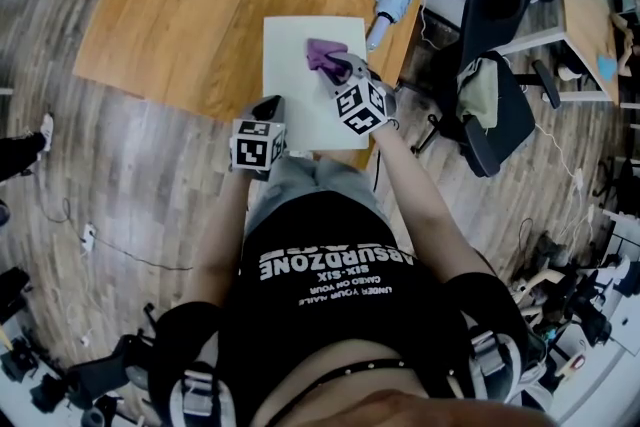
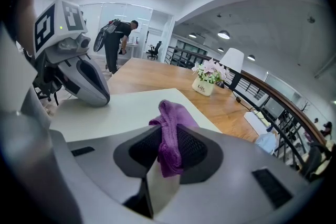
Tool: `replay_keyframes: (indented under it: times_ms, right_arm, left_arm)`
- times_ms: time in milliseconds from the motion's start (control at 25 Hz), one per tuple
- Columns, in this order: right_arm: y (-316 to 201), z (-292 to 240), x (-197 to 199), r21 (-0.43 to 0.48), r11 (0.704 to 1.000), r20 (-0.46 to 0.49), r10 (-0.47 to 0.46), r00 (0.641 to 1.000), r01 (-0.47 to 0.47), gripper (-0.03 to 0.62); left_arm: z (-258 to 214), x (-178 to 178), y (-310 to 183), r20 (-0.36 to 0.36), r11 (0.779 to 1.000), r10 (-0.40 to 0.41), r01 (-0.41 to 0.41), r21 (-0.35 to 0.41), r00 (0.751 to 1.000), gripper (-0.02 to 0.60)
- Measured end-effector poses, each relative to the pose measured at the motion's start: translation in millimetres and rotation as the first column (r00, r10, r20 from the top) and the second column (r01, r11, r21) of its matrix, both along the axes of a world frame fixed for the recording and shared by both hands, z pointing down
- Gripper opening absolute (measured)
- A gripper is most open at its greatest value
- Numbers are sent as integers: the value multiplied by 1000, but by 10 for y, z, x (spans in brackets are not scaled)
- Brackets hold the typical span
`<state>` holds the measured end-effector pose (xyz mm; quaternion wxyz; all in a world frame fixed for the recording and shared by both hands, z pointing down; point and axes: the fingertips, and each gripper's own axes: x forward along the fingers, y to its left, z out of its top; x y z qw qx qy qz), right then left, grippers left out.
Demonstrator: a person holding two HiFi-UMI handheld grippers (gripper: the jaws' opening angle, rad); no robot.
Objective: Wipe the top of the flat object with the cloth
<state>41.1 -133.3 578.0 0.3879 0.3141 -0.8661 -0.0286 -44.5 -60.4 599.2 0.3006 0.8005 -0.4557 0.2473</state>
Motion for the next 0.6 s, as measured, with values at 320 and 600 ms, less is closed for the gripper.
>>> replay_keyframes:
  times_ms: [320,600]
  right_arm:
    - [172,15,-20,-19,1000,22,7,1000,-7,95]
    - [367,-1,-37,-36,999,41,2,999,-1,95]
  left_arm:
    - [17,-18,-19,0,1000,-4,4,1,1000,15]
    - [17,-16,-8,7,1000,-6,6,6,1000,15]
